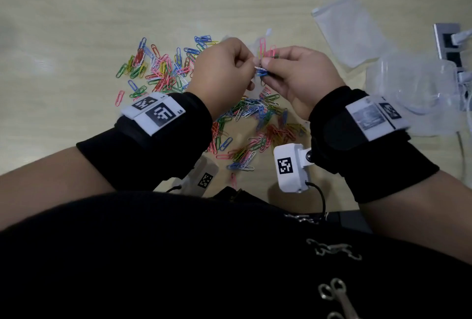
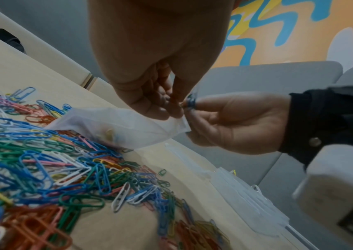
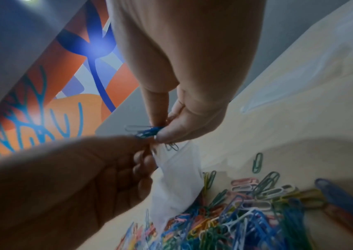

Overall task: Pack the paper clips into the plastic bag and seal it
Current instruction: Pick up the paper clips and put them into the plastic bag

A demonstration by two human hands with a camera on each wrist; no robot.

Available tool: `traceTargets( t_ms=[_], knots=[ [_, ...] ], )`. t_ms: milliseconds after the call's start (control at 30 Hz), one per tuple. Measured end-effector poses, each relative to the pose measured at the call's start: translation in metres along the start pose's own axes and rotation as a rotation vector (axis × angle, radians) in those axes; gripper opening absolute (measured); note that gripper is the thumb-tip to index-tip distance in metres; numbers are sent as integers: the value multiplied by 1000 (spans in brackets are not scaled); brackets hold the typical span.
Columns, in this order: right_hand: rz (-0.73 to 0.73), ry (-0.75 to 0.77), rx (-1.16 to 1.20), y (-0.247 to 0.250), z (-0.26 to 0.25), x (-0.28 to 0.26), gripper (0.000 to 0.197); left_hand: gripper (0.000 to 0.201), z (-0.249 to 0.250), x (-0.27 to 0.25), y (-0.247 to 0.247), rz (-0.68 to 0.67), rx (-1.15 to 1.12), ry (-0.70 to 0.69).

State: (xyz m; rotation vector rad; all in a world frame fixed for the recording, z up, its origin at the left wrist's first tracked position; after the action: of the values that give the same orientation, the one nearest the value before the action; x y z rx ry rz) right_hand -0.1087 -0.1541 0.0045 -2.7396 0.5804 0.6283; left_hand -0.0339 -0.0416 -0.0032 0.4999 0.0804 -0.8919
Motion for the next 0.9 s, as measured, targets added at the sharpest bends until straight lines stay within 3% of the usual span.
traceTargets(
  t_ms=[167,300,433,500,600,667,733,900],
  knots=[
    [81,-61,-207,3,1,5,13,23,1,-2,-1,1,-36,16],
    [29,-11,-493,5,-8,2,34,20,0,-1,2,3,-96,47],
    [98,43,-569,18,-8,-10,25,14,-1,-3,7,16,-108,63],
    [101,-136,-820,29,1,-16,34,15,-1,-2,11,34,-98,71],
    [31,-615,-1325,43,29,-31,82,17,-1,-1,17,80,-103,69],
    [0,-783,-1348,40,47,-42,99,15,-1,-1,19,95,-106,64],
    [-5,-776,-1270,36,60,-43,98,14,-1,-1,19,94,-103,56],
    [87,-434,-1109,20,65,-20,51,12,-2,-2,16,74,-102,45]
  ],
)
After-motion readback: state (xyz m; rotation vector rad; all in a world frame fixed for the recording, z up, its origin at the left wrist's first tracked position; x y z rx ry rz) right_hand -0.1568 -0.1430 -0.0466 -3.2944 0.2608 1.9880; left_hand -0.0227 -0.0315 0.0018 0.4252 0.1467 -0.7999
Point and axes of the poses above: each hand's wrist, its own x-axis towards the middle knuckle, its own y-axis out of the back of the hand, z = x × y, the point moved 3 cm from there along x, towards the middle knuckle, and after that the axes turned 15 degrees about -z, right-handed, at the moved point
